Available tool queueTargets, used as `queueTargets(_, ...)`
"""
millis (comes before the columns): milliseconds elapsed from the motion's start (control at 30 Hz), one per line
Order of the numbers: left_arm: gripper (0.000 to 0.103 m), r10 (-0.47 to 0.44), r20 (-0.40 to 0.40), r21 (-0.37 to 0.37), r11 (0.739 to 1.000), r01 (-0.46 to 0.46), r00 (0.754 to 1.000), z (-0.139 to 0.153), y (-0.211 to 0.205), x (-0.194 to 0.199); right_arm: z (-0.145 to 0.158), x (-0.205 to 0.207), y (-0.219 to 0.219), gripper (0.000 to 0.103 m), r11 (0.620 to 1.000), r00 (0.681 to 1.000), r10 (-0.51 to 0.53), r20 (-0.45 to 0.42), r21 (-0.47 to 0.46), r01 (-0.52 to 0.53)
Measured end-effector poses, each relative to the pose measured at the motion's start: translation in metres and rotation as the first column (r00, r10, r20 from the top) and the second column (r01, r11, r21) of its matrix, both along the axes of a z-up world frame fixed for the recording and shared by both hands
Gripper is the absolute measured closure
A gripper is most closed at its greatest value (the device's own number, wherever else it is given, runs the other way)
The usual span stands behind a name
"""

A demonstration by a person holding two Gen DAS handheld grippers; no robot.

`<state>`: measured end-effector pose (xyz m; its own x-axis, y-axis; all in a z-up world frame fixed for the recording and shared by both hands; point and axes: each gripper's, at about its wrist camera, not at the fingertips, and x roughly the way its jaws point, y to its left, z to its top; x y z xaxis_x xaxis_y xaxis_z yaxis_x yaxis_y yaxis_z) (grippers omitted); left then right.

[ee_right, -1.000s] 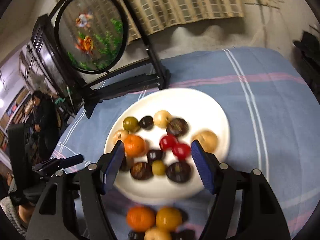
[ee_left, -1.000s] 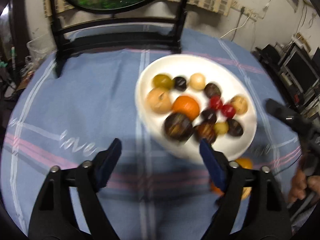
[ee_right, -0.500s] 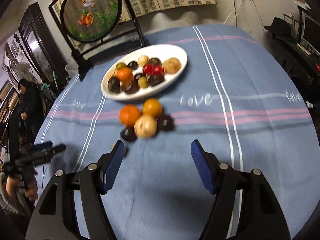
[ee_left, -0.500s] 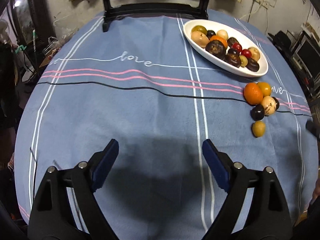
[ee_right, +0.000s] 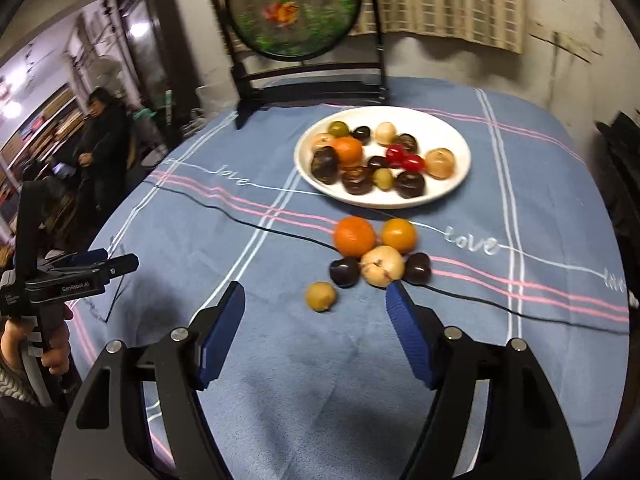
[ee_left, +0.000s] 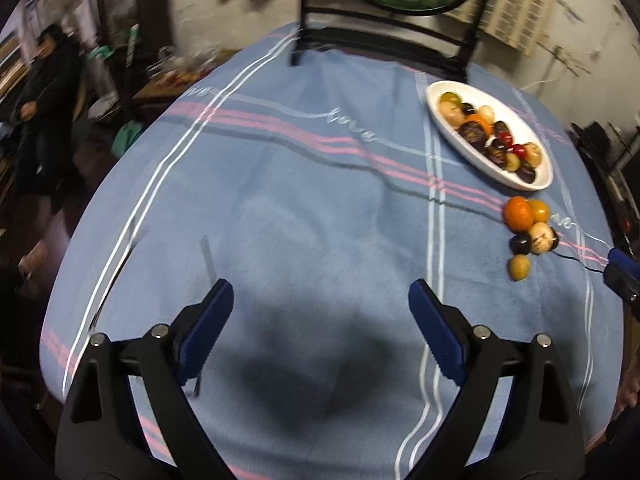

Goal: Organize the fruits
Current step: 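Withdraw both open tools from the plate back to the pile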

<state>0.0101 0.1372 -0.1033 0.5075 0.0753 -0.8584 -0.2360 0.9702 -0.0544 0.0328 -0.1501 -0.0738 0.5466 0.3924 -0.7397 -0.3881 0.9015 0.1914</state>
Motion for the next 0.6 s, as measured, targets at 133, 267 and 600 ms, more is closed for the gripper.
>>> queueTargets(133,0.012,0.055,-0.024,0.028,0.998,-0.054,0.998,0.002,-0.008,-0.016,-0.005,0.003,-0.018,0.029,0.998,1.000,0.006,-0.023,0.057,-0.004)
queueTargets(267,0.012,0.085,-0.029,0.072,0.994,-0.082,0.996,0.015,-0.026,-0.031,-0.014,0.007,-0.038,0.029,0.989,0.998,0.003,-0.068,0.146,0.007)
queueTargets(600,0.012,0.073,-0.042,0.069,0.995,-0.070,0.996,0.022,-0.036,-0.035,-0.016,0.008,-0.052,0.029,0.978,0.998,-0.007,-0.070,0.209,0.021)
